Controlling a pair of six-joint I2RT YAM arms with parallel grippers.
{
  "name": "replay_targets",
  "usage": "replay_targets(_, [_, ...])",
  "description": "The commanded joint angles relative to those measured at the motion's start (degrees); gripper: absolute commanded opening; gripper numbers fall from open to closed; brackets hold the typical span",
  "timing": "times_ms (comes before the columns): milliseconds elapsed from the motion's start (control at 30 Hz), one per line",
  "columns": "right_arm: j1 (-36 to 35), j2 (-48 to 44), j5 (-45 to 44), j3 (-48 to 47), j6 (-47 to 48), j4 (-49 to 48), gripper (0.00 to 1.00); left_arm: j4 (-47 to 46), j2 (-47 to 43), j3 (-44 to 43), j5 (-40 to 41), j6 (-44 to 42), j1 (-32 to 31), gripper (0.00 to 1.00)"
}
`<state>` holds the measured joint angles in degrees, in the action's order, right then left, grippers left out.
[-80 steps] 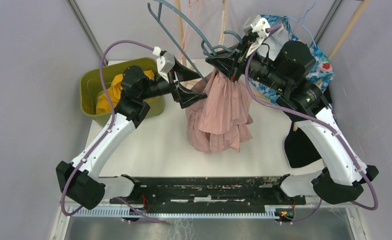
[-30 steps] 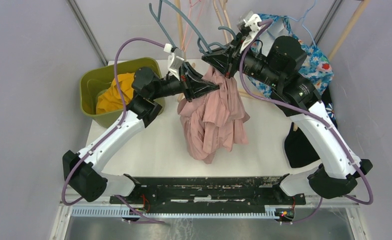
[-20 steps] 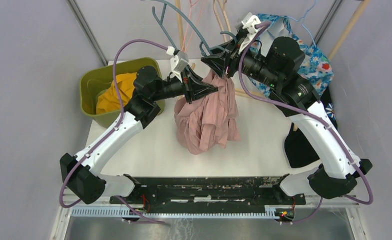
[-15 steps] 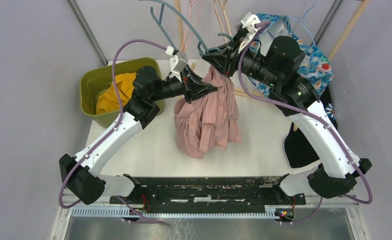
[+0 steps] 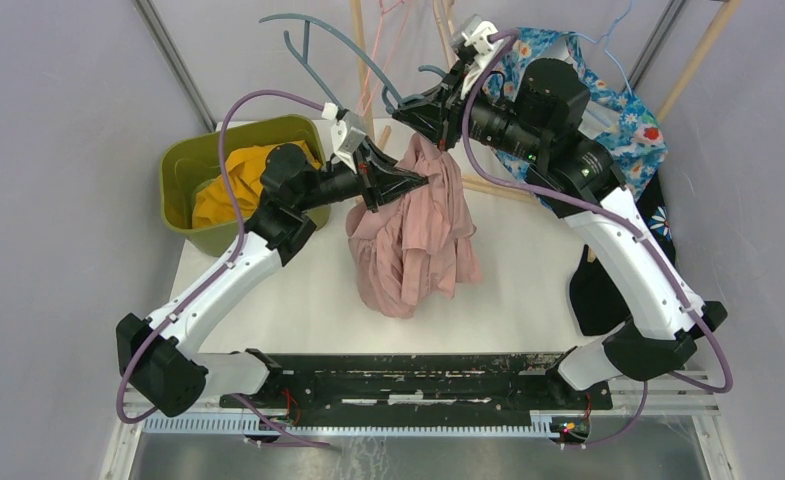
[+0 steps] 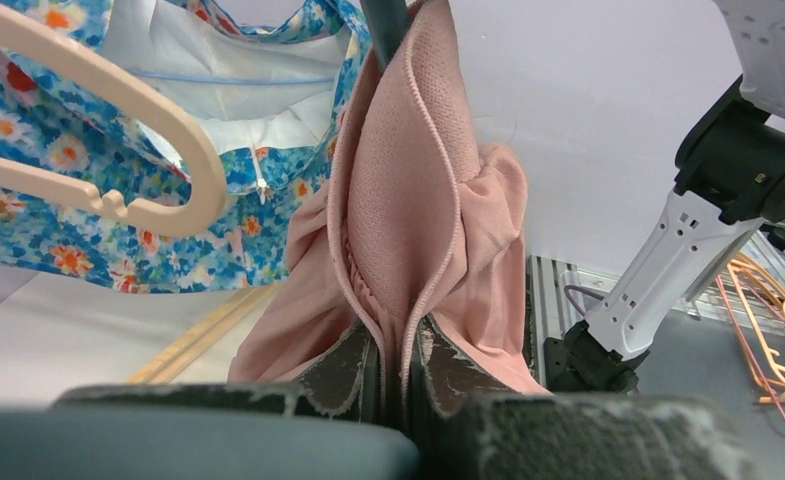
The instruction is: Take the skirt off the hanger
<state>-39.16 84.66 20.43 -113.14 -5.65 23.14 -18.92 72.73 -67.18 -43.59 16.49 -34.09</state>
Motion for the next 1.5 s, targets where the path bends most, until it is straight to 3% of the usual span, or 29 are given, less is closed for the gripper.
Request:
replay_targets(0, [-0.73, 1.32, -1.61, -6.84, 1.27, -12.24, 0.01, 5.35, 0.46, 4.09, -7.79, -4.5, -1.91, 0.03])
replay_targets(433, [-0.66, -1.8, -1.87, -7.04, -0.35, -12.87, 0.01, 11.81, 3.1, 3.54, -6.51, -12.13, -1.79, 0.03])
replay_targets(700, [-0.74, -6.04, -3.45, -0.88, 0.15, -11.39, 0.01, 16.22, 1.02, -5.6, -1.27, -17.3, -1.69, 0.17])
replay_targets(933, [-0.74, -6.83, -4.13, -2.2, 2.4, -10.34, 0.01, 17.59, -1.33, -4.86, 3.47, -20.35, -1.18, 0.31])
replay_targets(1267, [-0.67, -8.31, -4.79, -2.13, 3.42, -9.65, 0.01, 14.53, -3.39, -2.7, 8.33, -21.1, -0.36, 0.4])
replay_targets(1300, [-0.73, -8.48, -4.96, -2.04, 3.68, -9.61, 0.01, 14.45, -3.65, -2.23, 8.31, -21.14, -0.17, 0.4])
replay_targets(1433, [-0.74, -8.59, -5.63, -2.18, 4.39, -9.31, 0.01, 13.68, -4.52, 0.3, 5.68, -19.99, 0.63, 0.04])
replay_targets(1467, [-0.67, -8.48, -5.72, -2.28, 4.48, -9.33, 0.01, 12.82, -4.44, 1.27, 3.54, -18.97, 1.0, 0.03])
